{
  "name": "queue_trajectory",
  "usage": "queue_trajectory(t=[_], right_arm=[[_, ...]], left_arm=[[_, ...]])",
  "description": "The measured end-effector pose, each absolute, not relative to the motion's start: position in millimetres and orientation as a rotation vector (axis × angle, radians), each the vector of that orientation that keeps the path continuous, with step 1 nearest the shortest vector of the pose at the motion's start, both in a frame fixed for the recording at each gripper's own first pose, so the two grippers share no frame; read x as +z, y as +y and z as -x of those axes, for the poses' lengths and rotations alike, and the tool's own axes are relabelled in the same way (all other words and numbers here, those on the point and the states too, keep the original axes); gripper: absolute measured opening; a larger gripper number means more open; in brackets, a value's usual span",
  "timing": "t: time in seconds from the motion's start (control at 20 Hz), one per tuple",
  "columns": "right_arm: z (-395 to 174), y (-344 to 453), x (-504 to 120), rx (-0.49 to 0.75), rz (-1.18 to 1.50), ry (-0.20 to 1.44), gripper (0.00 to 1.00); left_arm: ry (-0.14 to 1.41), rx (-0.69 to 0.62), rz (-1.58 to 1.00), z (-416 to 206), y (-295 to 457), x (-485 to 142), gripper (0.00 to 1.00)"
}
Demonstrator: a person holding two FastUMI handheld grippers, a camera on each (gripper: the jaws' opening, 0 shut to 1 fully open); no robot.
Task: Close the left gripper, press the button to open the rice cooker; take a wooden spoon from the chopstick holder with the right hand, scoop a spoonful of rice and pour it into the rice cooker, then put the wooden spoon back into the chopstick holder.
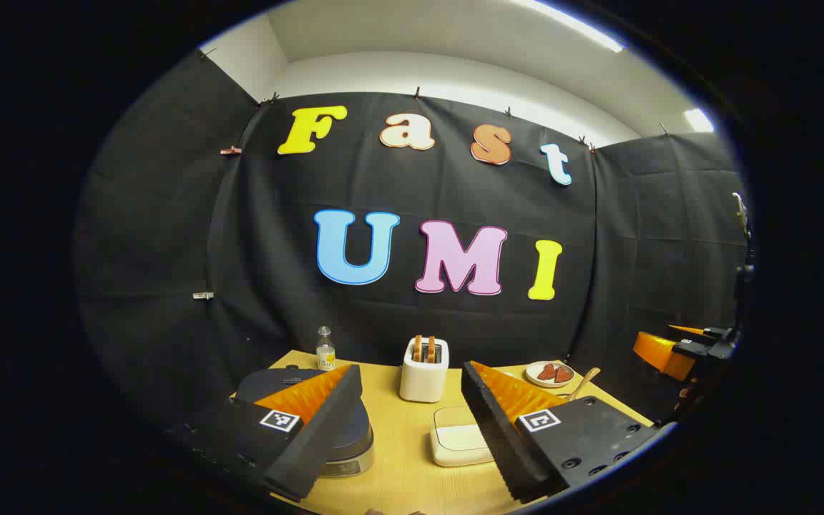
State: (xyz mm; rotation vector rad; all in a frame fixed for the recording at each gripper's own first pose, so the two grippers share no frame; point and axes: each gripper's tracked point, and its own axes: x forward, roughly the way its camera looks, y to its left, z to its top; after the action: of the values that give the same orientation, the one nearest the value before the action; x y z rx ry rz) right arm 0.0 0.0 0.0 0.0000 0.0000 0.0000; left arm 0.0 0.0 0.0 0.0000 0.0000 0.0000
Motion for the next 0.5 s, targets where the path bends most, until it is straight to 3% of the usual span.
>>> queue_trajectory(t=[0.5], right_arm=[[-9.5, 12.4, -6.4, 0.011, 0.015, 0.012, 0.98]], left_arm=[[0.024, 0.029, 0.002, -5.4, 21.0, -13.1, 0.95]])
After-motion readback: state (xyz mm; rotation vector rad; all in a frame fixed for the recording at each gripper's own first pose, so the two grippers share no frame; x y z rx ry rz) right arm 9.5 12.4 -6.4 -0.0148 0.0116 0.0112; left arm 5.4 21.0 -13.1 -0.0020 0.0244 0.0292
